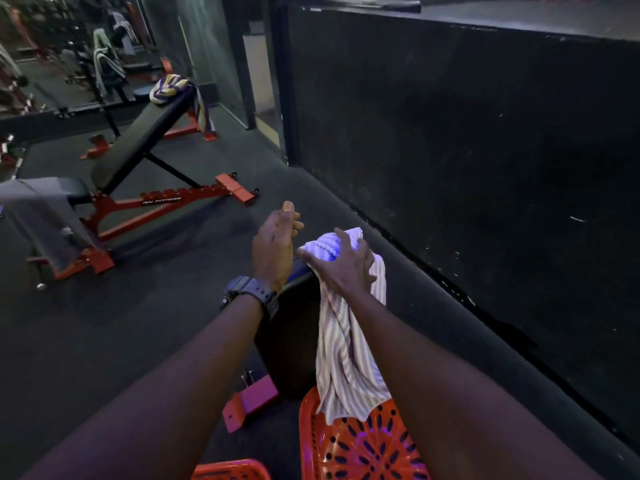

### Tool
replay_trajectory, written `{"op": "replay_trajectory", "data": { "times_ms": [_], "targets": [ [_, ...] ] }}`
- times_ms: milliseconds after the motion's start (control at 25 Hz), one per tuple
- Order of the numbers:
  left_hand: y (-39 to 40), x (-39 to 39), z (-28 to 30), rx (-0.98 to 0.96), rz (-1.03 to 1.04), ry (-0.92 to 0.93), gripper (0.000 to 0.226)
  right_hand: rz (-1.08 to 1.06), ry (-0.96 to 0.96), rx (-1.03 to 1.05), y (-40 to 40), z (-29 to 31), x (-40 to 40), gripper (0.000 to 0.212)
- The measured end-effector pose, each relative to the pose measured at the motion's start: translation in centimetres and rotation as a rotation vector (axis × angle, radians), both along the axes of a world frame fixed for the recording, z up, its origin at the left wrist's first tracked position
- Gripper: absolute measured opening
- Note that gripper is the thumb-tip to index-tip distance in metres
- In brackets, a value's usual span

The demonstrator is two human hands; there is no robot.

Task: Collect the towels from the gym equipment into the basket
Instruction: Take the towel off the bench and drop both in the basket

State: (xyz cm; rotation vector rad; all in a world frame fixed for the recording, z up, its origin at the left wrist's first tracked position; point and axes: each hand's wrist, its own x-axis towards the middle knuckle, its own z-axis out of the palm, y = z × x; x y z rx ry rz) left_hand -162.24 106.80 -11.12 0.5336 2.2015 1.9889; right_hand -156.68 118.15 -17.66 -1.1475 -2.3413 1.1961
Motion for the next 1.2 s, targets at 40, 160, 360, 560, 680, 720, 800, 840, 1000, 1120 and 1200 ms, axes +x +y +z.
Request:
{"op": "replay_trajectory", "data": {
  "times_ms": [40,160,360,560,680,720,800,840,1000,1120,1200],
  "targets": [
    [0.2,-0.3,-0.4,-0.004,0.0,-0.007,0.056,-0.002,0.008,-0.037,-0.3,-0.4,-0.5,0.086],
    [0.4,-0.3,-0.6,-0.009,-0.008,0.002,0.057,-0.135,0.115,0.034,-0.1,-0.7,-1.5,0.049],
    [-1.4,0.0,1.9,0.008,0.0,0.076,0.054,-0.292,0.241,0.173,1.2,2.1,-0.4,0.03],
    [-6.0,0.6,8.0,0.065,0.035,0.138,0.065,-0.093,0.569,0.35,-2.9,11.0,0.0,0.031],
    [-10.9,2.2,12.7,0.119,0.07,0.19,0.064,-0.011,0.699,0.377,-7.2,17.2,1.5,0.04],
    [-13.1,2.9,14.3,0.132,0.082,0.217,0.059,0.006,0.733,0.383,-9.0,19.1,2.3,0.042],
    [-17.3,4.1,17.0,0.145,0.115,0.273,0.052,0.017,0.8,0.386,-12.5,22.5,3.8,0.043],
    [-20.0,5.1,18.2,0.154,0.136,0.304,0.052,0.019,0.837,0.376,-14.8,24.1,4.7,0.041],
    [-31.3,9.5,21.5,0.179,0.219,0.392,0.056,0.019,0.967,0.31,-24.7,29.9,8.4,0.03],
    [-38.5,12.3,21.8,0.157,0.277,0.4,0.057,0.028,1.013,0.247,-30.6,31.8,10.3,0.024],
    [-42.7,14.0,21.3,0.14,0.326,0.399,0.058,0.056,0.999,0.213,-34.0,31.1,11.4,0.028]
  ]
}}
